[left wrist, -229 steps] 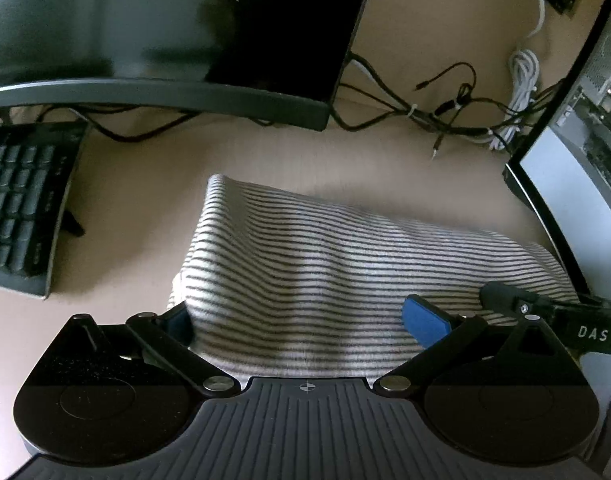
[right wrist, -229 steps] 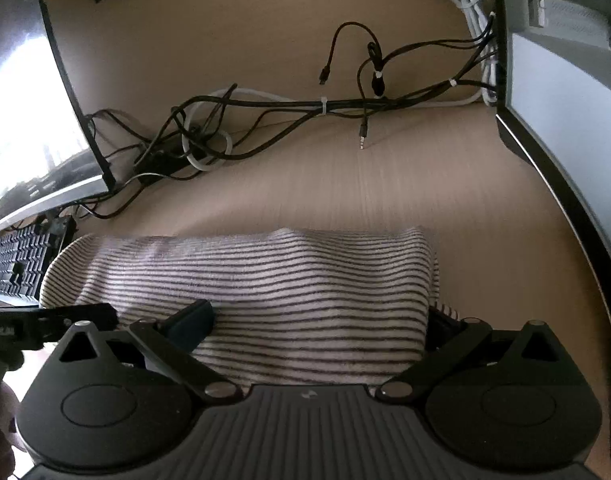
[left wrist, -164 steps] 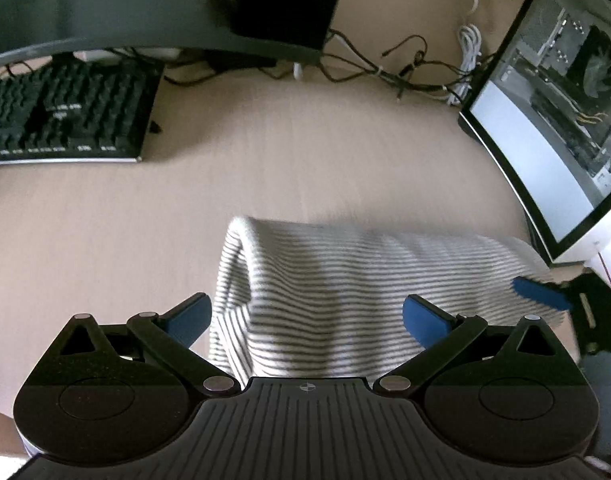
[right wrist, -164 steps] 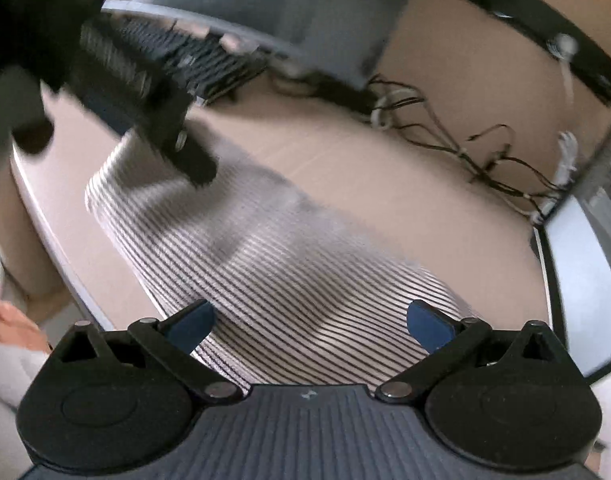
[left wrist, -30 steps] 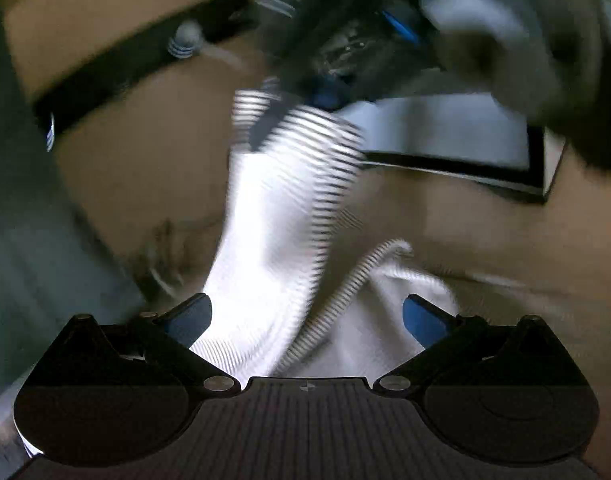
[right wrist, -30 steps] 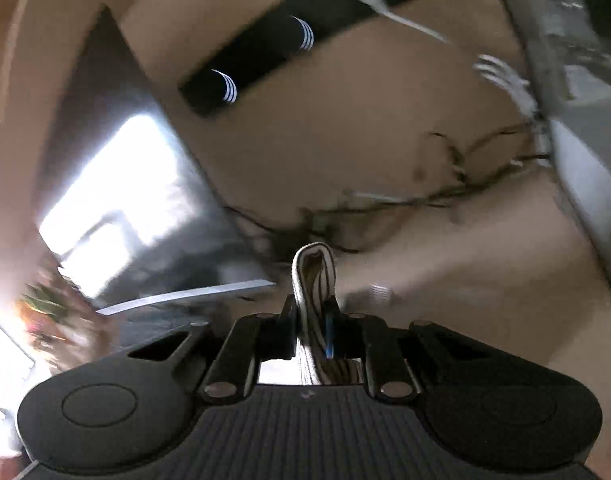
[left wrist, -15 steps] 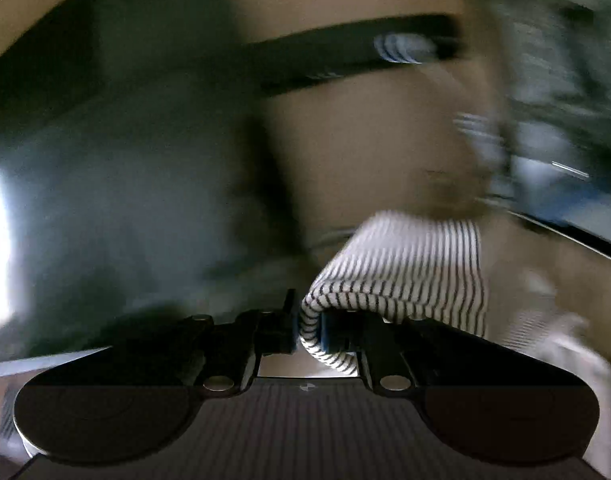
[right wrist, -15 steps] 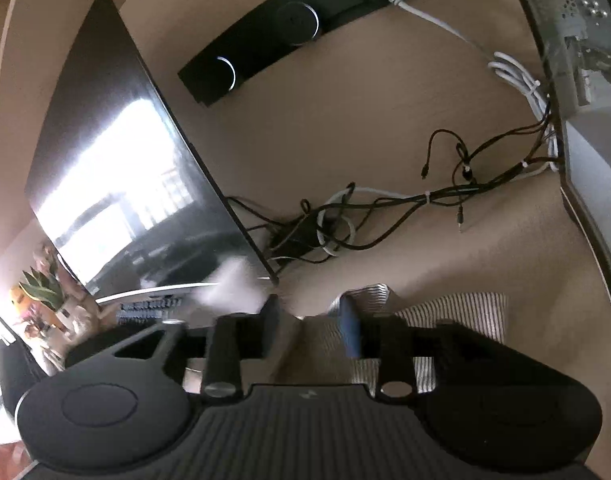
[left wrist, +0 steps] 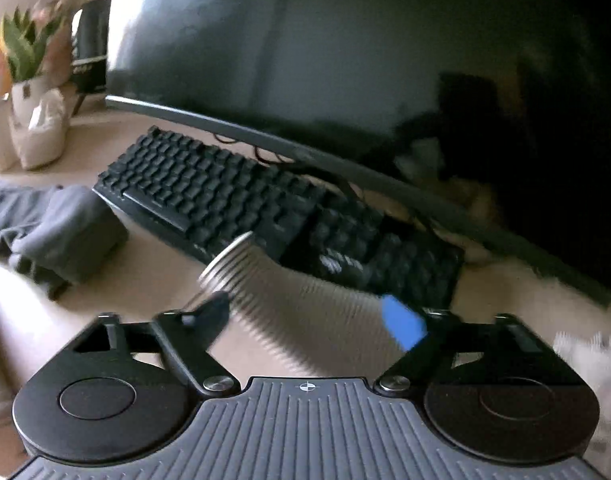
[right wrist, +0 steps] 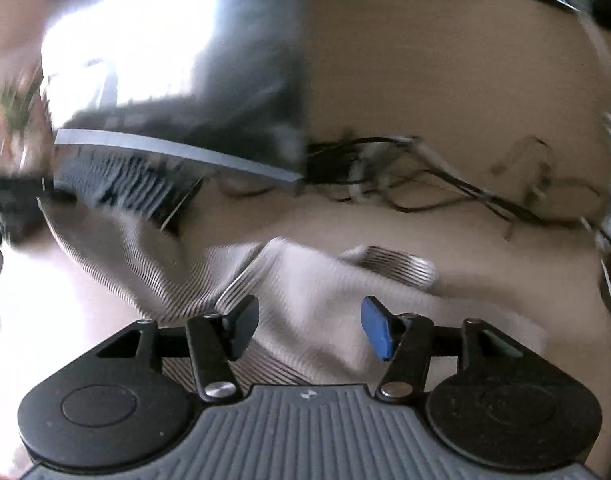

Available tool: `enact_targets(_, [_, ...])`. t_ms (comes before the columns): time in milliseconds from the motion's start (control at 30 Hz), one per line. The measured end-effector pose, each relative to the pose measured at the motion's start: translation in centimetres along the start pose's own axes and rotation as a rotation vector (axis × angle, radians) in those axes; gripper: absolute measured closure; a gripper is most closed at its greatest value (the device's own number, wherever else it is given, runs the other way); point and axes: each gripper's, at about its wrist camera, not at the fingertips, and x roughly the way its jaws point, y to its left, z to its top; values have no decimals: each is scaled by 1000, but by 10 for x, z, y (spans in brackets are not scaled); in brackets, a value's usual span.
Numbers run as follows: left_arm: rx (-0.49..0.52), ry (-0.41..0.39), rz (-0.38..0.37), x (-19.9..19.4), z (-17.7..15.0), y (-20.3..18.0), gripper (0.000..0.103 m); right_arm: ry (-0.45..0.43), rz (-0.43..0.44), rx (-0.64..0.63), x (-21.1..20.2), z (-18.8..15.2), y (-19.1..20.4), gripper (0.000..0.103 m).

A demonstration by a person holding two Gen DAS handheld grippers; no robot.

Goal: Fold clothes

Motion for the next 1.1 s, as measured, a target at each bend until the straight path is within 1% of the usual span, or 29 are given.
enact_targets(100, [55, 40, -24, -23, -18, -16, 9, 26, 14, -108, 33, 0, 29, 45])
enact_targets(167, [73, 59, -45, -30, -31, -22, 8, 31, -8, -191, 54, -2, 47, 44])
enact_targets(200, [78, 71, -56, -36, -39, -25, 8, 42, -13, -235, 64, -3, 56, 41])
enact_targets(233, [80, 79, -68, -40, -42, -25, 8, 52, -18, -278, 73, -5, 63, 34])
enact_targets(333, [86, 97, -91, -50, -51, -23, 6, 37, -10, -343, 78, -9, 72, 34])
enact_targets(367, [84, 102, -96, -51, -53, -22, 6, 36, -5, -349, 78, -7, 71, 38])
enact_targets(400, [82, 107, -101, -52, -55, -21, 6, 28, -14, -321, 74, -4, 65, 45])
enact_targets(433, [82, 111, -105, -52, -56, -20, 6, 19, -24, -293, 69, -2, 59, 68])
enact_targets(500, [89, 117, -117, -51, -58, -20, 6, 1, -42, -238, 60, 4, 47, 85])
enact_targets(533, [94, 117, -125, -50, -58, -21, 6, -8, -51, -210, 55, 7, 41, 95])
enact_targets(600, [107, 118, -146, -49, -57, -24, 5, -27, -70, -153, 45, 12, 29, 95])
enact_targets(700, [123, 133, -196, -44, -59, -31, 5, -129, -137, -40, -3, 28, -5, 96])
enact_targets(867, [138, 199, -319, -30, -62, -58, 5, -317, -370, 81, -111, 40, -68, 96])
enact_targets(933, [159, 220, -369, -26, -63, -74, 5, -374, -467, 78, -145, 40, -82, 96])
enact_targets(1033, [218, 224, -433, -28, -65, -99, 5, -415, -593, 40, -175, 38, -92, 96])
enact_targets(1100, [250, 228, -466, -30, -68, -112, 4, -407, -632, 44, -179, 33, -98, 95])
